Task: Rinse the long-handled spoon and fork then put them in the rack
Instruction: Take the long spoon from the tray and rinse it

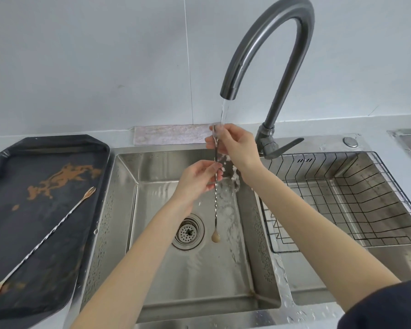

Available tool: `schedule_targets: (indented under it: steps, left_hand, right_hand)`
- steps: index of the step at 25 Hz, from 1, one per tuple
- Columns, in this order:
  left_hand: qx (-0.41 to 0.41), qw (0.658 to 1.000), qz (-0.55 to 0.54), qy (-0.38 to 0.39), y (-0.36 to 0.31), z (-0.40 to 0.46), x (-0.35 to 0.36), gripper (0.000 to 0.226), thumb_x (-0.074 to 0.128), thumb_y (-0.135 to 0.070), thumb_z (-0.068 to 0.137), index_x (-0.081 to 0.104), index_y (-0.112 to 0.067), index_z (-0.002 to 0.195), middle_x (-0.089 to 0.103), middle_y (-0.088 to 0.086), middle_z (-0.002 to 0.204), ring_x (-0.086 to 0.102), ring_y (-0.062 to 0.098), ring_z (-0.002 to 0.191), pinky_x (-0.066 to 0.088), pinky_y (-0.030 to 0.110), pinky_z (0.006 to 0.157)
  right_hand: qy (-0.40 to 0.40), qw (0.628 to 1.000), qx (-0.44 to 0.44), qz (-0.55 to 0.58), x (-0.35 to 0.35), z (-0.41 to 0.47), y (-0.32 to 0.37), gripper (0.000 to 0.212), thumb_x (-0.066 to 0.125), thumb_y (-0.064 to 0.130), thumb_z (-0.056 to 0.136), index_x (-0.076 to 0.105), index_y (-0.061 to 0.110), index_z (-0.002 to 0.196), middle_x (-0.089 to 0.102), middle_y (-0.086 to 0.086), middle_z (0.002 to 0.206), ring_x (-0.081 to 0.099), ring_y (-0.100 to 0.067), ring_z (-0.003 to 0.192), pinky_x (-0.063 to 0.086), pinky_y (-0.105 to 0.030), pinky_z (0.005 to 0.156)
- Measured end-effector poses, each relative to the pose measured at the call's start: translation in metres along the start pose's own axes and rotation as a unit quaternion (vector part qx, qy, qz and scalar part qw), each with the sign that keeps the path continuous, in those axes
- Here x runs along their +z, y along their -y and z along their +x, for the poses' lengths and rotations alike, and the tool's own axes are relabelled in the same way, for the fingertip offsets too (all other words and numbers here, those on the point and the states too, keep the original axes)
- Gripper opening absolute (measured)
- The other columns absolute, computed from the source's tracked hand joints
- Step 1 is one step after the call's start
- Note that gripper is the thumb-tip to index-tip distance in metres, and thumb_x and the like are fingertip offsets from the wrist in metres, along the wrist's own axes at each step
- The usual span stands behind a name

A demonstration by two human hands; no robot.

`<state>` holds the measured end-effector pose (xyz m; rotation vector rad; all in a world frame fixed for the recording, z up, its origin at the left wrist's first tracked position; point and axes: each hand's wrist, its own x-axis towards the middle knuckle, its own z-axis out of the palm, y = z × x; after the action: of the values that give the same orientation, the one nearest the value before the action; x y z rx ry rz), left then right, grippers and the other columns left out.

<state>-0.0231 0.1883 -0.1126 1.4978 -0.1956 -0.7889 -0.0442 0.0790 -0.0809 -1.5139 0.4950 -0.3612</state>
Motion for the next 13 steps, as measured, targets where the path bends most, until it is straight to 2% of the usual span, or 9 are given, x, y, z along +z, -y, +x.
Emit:
schedule_targets:
  steps: [3,4,8,10,13]
  left_hand:
    - [0.012,1.000,0.013,-0.006,-0.0055,0.0014,-0.0006,0.013,0.051,-0.020,0.092,0.059,-0.021,0.081,0.061,-0.006,0.074,0.060,0.002,0.065,0.049,0.011,0.060]
    - [0.012,1.000,0.016,-0.005,-0.0060,0.0017,-0.0010,0.014,0.051,-0.020,0.092,0.059,-0.021,0.081,0.061,-0.006,0.074,0.059,0.003,0.066,0.049,0.010,0.060]
    - [0.007,0.999,0.034,0.017,-0.0026,-0.0007,-0.0020,0.013,0.054,-0.021,0.090,0.060,-0.020,0.078,0.059,-0.004,0.070,0.056,0.004,0.064,0.044,0.017,0.066]
    - [0.007,0.999,0.041,0.022,-0.0016,-0.0018,-0.0013,0.013,0.055,-0.021,0.090,0.061,-0.021,0.078,0.059,-0.005,0.068,0.058,-0.002,0.056,0.047,0.014,0.064]
    - [0.009,0.998,0.045,0.035,-0.0010,-0.0033,-0.0010,0.014,0.053,-0.019,0.091,0.061,-0.021,0.079,0.058,-0.002,0.069,0.057,-0.002,0.054,0.048,0.011,0.060]
  right_hand:
    - [0.004,1.000,0.004,0.012,0.0018,-0.0012,-0.0003,0.015,0.055,0.013,0.090,0.060,0.022,0.079,0.068,0.006,0.076,0.068,0.002,0.063,0.056,-0.020,0.077]
    - [0.003,1.000,0.005,0.015,0.0015,-0.0027,-0.0010,0.018,0.057,0.010,0.089,0.059,0.023,0.077,0.069,0.006,0.077,0.068,0.003,0.063,0.056,-0.020,0.076]
    - [-0.006,1.000,0.005,0.009,-0.0034,-0.0023,0.0042,0.019,0.053,0.018,0.093,0.057,0.015,0.074,0.065,-0.003,0.068,0.065,-0.001,0.049,0.055,-0.015,0.057]
    - [-0.008,1.000,0.010,-0.006,-0.0035,-0.0007,0.0034,0.022,0.045,0.020,0.096,0.058,0.011,0.081,0.064,-0.004,0.067,0.064,-0.001,0.047,0.055,-0.015,0.055]
    - [0.003,1.000,-0.006,-0.003,-0.0040,-0.0004,-0.0032,0.018,0.045,0.012,0.096,0.060,0.008,0.105,0.067,0.001,0.079,0.067,0.003,0.055,0.056,-0.014,0.061]
